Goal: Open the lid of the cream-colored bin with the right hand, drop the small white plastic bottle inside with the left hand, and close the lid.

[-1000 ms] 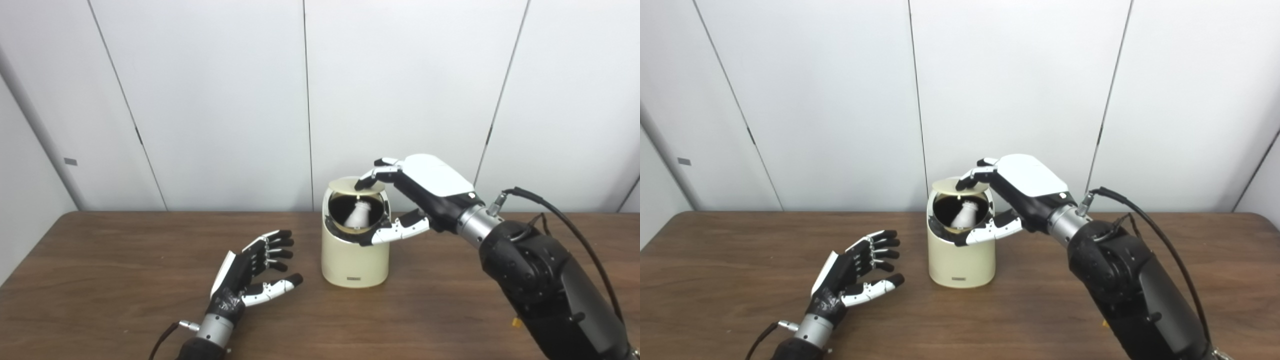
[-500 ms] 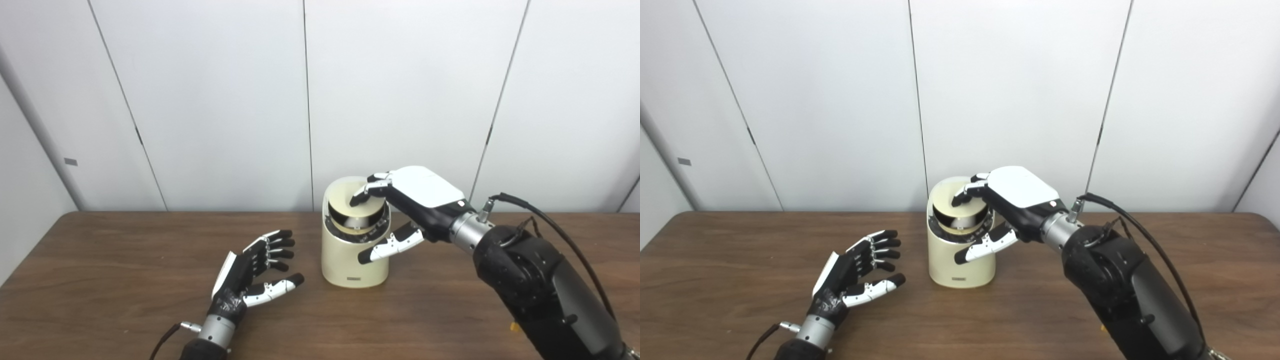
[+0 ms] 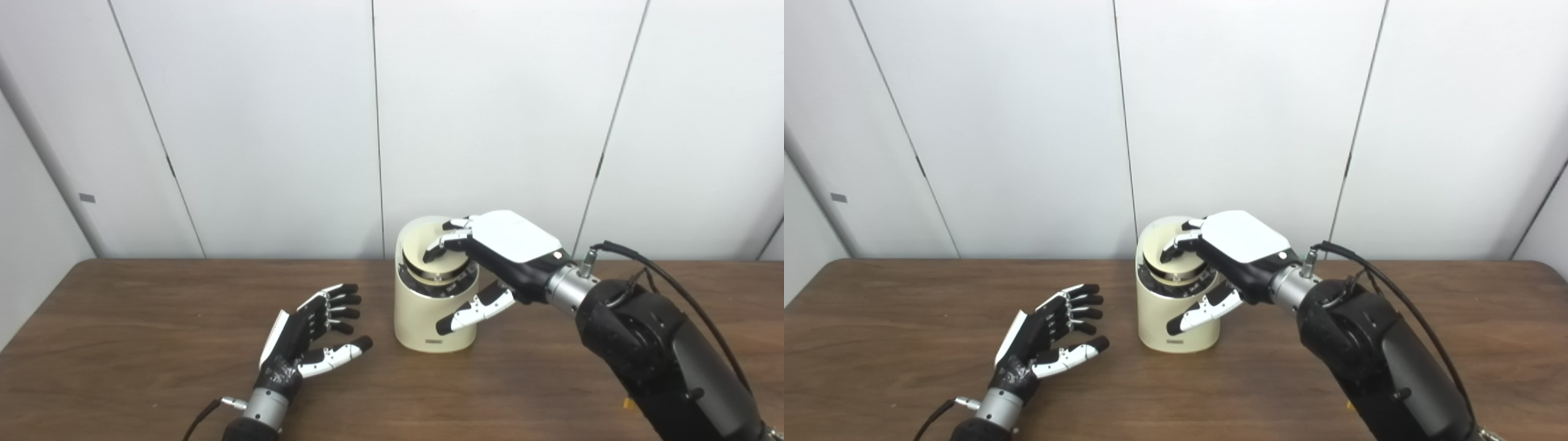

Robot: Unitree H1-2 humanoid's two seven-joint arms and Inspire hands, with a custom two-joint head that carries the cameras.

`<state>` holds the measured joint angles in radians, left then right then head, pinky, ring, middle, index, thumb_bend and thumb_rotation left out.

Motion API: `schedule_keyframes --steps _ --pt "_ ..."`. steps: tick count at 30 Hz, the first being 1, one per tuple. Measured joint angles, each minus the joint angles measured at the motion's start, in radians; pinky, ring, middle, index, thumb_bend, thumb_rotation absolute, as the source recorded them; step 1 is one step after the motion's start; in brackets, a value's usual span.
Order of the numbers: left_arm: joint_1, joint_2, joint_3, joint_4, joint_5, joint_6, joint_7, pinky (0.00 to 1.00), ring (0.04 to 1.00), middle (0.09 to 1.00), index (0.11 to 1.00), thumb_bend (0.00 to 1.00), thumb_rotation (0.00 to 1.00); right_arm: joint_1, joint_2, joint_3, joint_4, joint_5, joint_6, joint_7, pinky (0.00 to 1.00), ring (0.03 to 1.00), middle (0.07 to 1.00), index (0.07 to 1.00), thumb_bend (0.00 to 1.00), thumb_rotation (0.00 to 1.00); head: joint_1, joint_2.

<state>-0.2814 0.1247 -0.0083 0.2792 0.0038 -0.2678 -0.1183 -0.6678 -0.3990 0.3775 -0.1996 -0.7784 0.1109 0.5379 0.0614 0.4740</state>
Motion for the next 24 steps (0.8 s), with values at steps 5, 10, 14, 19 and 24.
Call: schedule_keyframes --steps 5,10,14,19,24 --pt "0.003 0.0 0.0 -0.005 0.001 0.01 0.003 0.61 0.704 0.762 0.791 0.75 0.15 0.0 0.0 0.007 0.0 -0.018 -0.009 0.006 0.95 0.924 0.759 0.739 0.69 0.58 0.0 0.006" --pt "0.006 -0.001 0.002 -0.009 0.0 0.014 0.004 0.62 0.707 0.763 0.792 0.76 0.14 0.003 0.0 0.009 0.0 -0.026 -0.021 0.018 0.97 0.927 0.76 0.74 0.68 0.58 0.003 0.011" --pt "0.006 -0.001 0.002 -0.015 0.0 0.016 0.004 0.62 0.707 0.76 0.791 0.76 0.14 0.005 0.0 0.009 -0.002 -0.03 -0.023 0.024 0.96 0.922 0.759 0.738 0.68 0.58 0.003 0.014" --pt "0.006 -0.001 0.002 -0.023 0.0 0.019 0.004 0.62 0.708 0.762 0.792 0.76 0.14 0.005 0.0 0.009 -0.003 -0.037 -0.024 0.033 0.97 0.924 0.763 0.743 0.68 0.61 0.002 0.017" --pt "0.008 -0.001 0.003 -0.028 -0.001 0.027 0.003 0.63 0.708 0.764 0.792 0.76 0.14 0.006 -0.001 0.009 -0.004 -0.047 -0.026 0.043 0.94 0.915 0.762 0.747 0.68 0.61 0.003 0.021"
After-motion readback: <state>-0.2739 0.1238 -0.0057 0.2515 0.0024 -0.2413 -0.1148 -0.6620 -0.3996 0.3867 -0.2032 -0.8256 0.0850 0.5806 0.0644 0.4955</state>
